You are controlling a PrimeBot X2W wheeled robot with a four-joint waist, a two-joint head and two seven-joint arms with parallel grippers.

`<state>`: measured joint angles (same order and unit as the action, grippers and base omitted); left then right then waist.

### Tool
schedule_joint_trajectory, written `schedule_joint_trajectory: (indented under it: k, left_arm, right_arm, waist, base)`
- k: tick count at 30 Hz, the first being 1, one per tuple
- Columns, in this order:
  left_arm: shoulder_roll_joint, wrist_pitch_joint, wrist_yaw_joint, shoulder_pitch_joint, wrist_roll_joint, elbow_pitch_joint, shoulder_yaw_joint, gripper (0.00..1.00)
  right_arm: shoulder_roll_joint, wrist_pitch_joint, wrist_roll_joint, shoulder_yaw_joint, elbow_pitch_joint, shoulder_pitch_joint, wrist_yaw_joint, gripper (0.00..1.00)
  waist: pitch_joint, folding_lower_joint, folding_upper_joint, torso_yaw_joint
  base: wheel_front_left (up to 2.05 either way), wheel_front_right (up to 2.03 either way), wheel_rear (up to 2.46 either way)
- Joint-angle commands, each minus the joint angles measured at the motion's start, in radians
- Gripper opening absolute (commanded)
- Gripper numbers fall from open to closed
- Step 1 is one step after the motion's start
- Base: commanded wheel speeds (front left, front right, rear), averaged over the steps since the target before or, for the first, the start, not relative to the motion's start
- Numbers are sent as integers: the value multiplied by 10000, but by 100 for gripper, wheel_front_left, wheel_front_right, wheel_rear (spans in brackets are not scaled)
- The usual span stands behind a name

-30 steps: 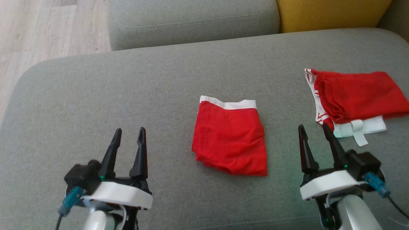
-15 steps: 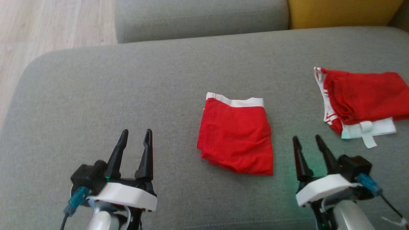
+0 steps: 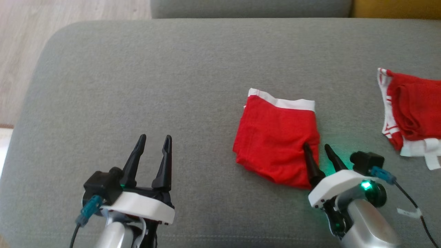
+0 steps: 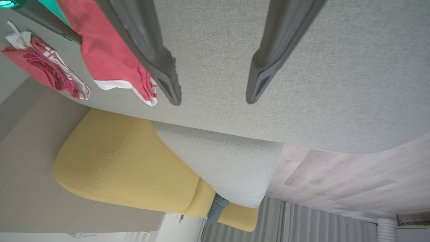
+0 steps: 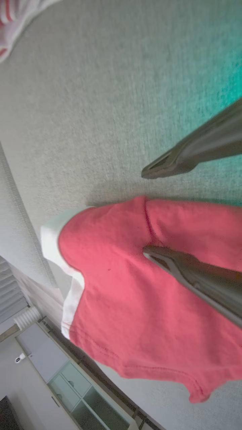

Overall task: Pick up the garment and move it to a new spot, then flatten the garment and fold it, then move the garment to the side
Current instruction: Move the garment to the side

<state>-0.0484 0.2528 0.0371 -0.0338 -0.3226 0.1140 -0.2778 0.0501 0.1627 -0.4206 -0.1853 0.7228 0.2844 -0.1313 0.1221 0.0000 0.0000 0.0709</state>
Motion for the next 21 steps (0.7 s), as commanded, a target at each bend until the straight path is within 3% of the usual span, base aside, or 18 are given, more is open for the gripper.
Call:
schedule_joint_trajectory:
  k: [1,6,7,8,16,21]
  left_arm:
    - [-18,90,49,-452,77,-256,271,100]
    - [-18,90,36,-513,77,-237,266,100]
    - [-18,90,23,-514,80,-243,266,100]
    - [-18,90,7,-514,83,-253,271,100]
    - [-18,90,-34,-483,6,-420,373,100]
    - [-18,90,11,-633,60,-562,245,100]
  right_arm:
    - [1,60,-154,-406,109,610,6,100]
    - [1,114,-230,-799,1104,1099,6,100]
    - [1,203,-85,-840,1268,1205,6,45]
    - [1,338,129,-843,1401,1323,6,0]
    - [25,915,2520,-710,1371,2029,6,0]
    - [596,922,3860,-1183,669,2302,6,0]
  waist:
    - [143,0,0,205]
    - [236,0,0,334]
    - [241,0,0,331]
    - [246,0,0,309]
    - [154,0,0,-496]
    - [136,0,0,-1207]
  base:
    - [0,0,0]
    - [0,0,0]
    - [0,0,0]
    - [0,0,0]
    - [0,0,0]
    - [0,0,0]
